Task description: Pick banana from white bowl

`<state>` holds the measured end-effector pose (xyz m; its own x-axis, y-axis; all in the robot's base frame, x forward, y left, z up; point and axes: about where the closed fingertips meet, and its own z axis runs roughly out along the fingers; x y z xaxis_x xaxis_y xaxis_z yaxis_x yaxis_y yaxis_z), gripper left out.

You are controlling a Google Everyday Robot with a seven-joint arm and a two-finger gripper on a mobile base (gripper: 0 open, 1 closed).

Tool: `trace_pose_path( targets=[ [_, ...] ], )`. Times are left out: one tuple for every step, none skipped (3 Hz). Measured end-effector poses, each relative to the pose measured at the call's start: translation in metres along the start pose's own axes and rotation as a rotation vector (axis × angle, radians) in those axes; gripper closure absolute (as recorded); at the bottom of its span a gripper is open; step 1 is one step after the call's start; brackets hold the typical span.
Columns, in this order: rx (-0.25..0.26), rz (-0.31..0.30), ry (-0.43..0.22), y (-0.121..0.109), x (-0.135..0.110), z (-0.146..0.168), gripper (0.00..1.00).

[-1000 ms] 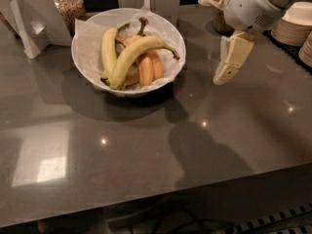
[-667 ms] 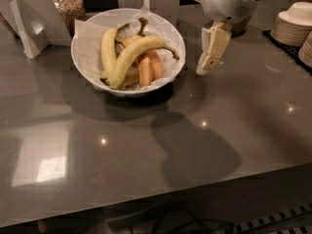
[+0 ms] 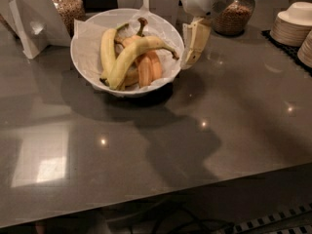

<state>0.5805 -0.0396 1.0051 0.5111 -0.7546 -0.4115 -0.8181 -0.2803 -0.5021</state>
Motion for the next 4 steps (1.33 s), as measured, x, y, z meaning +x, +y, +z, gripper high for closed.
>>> trace_pose_path(
  targets=[
    [-0.016,-0.055,-0.015,-0.010,-0.006,0.018,0.00],
    [-0.052,-0.098,-0.041,-0.019,-0.009,0.045,0.12],
    [-0.093,-0.117,-0.051,-0.021,-0.004,0.067,0.27],
    [-0.124,-0.124,-0.057,-0.021,0.001,0.081,0.39]
  ],
)
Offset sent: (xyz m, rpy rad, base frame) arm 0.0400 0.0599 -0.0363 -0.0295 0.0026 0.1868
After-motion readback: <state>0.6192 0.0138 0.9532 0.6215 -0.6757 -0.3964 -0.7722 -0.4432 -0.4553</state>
